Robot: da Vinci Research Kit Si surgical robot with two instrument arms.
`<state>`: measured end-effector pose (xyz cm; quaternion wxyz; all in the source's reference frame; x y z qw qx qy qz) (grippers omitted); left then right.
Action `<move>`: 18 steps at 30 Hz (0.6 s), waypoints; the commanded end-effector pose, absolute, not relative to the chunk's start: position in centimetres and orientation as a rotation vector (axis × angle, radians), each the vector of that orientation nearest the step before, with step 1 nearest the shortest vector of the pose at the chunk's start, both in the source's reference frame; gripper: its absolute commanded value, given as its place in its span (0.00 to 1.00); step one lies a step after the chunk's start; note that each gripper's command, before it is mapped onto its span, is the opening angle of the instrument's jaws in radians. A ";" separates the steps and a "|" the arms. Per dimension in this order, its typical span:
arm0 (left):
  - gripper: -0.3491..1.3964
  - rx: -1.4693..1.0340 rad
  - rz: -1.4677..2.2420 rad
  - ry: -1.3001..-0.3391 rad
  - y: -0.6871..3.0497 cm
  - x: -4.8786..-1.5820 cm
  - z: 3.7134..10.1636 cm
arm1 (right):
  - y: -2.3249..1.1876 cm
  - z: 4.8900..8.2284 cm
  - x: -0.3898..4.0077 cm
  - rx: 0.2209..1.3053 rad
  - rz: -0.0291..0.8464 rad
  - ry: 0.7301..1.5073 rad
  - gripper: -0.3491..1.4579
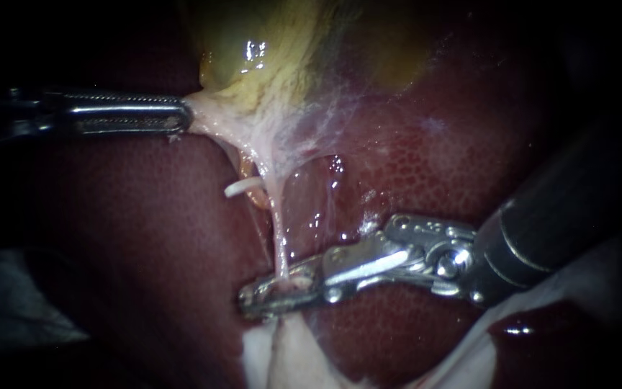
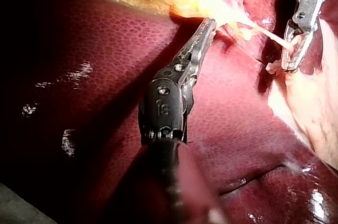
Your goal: Clipping first clip right tube
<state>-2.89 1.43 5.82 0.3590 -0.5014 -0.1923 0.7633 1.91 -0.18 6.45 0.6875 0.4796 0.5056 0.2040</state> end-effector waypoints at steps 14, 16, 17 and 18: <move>0.00 -1.292 1.968 -0.493 1.43 -2.89 5.82 | -0.19 6.52 1.88 1.094 0.484 1.113 0.00; 0.00 -1.292 1.968 -0.493 1.43 -2.89 5.82 | -0.19 6.52 1.88 1.094 0.484 1.113 0.00; 0.00 -1.292 1.968 -0.493 1.43 -2.89 5.82 | -0.18 6.53 1.88 1.094 0.484 1.113 0.00; 0.00 -1.292 1.968 -0.493 1.43 -2.89 5.82 | -0.18 6.53 1.88 1.094 0.484 1.113 0.00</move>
